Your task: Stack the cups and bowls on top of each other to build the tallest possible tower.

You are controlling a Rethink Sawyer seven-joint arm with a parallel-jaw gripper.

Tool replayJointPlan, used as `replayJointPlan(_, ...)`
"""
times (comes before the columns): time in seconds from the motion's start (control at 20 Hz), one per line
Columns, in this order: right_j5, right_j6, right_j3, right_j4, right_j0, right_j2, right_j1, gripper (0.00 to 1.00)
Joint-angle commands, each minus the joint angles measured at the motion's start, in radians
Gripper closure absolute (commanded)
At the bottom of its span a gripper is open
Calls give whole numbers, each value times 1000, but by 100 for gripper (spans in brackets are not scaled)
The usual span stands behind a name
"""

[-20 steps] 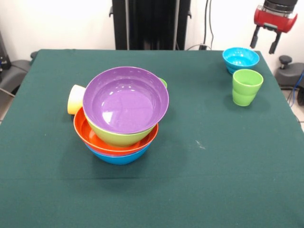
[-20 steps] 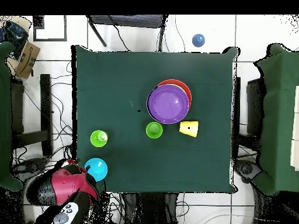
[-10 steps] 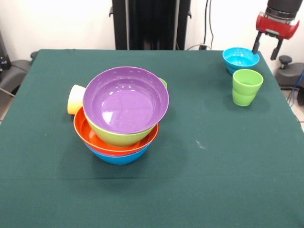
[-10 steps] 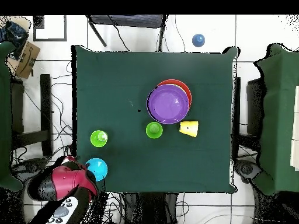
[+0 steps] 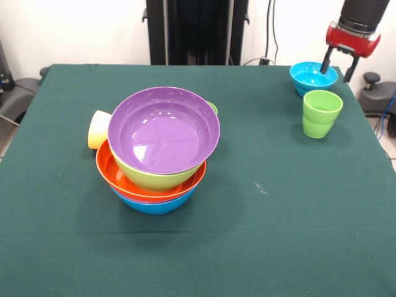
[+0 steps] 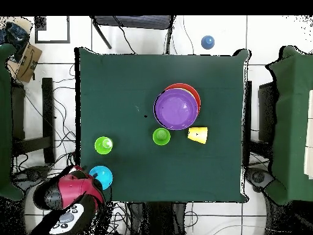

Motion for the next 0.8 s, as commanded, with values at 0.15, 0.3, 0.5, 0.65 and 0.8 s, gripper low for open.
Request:
replayJointPlan(0.15, -29, 164, -13, 39, 9, 72, 59, 0)
replayJointPlan(0.3, -58, 164, -14, 35, 2, 79, 82, 0)
replayJointPlan(0.5, -90, 159, -16, 27, -10, 86, 105, 0)
replayJointPlan(0.65, -111, 158, -13, 23, -16, 94, 115, 0)
replayJointPlan(0.8, -115, 157, -17, 24, -16, 92, 122, 0)
